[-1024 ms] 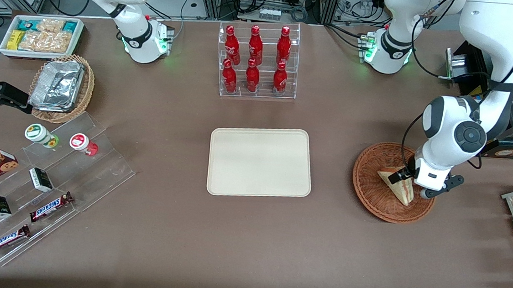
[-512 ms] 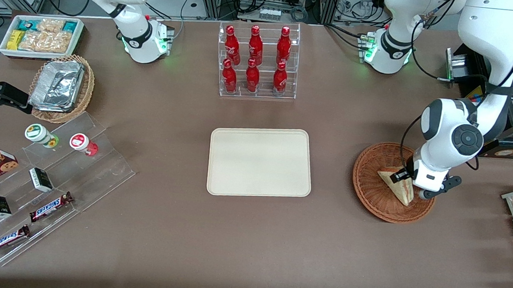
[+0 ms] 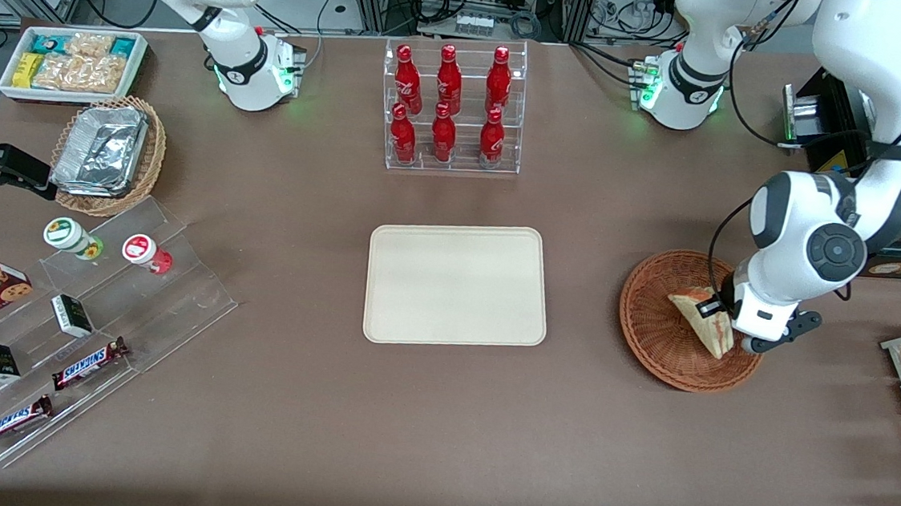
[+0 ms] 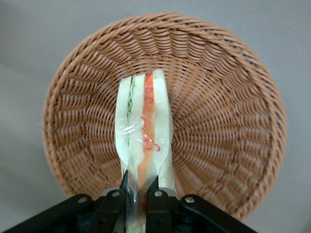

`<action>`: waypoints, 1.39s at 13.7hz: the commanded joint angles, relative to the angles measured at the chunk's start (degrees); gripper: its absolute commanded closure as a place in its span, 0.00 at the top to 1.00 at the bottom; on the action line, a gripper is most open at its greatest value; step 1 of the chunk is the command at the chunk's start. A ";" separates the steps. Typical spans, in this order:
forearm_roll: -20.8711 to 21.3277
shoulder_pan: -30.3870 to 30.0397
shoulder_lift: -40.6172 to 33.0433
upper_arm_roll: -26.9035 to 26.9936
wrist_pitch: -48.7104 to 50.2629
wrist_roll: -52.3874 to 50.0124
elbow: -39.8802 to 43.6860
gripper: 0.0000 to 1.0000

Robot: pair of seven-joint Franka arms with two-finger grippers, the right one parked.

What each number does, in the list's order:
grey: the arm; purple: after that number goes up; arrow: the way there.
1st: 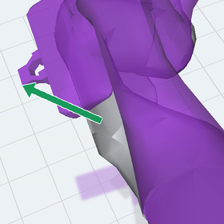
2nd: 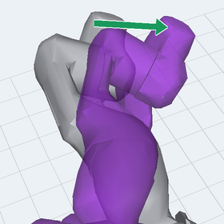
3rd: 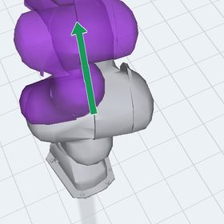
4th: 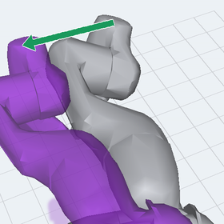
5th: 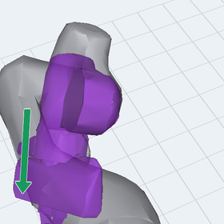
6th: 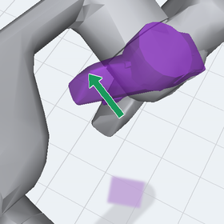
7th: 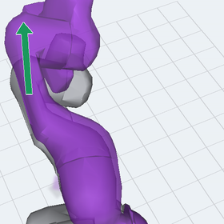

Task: Place sandwich from basket to tray
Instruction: 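Carry the sandwich with the left gripper over the beige tray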

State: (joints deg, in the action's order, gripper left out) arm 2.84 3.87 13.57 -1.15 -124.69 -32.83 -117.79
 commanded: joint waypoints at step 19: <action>-8.46 33.38 20.86 -1.14 33.20 -4.07 50.27 0.00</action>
State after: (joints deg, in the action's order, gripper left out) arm -4.99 35.27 27.82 -2.99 -92.23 -35.05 -74.80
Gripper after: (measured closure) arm 0.850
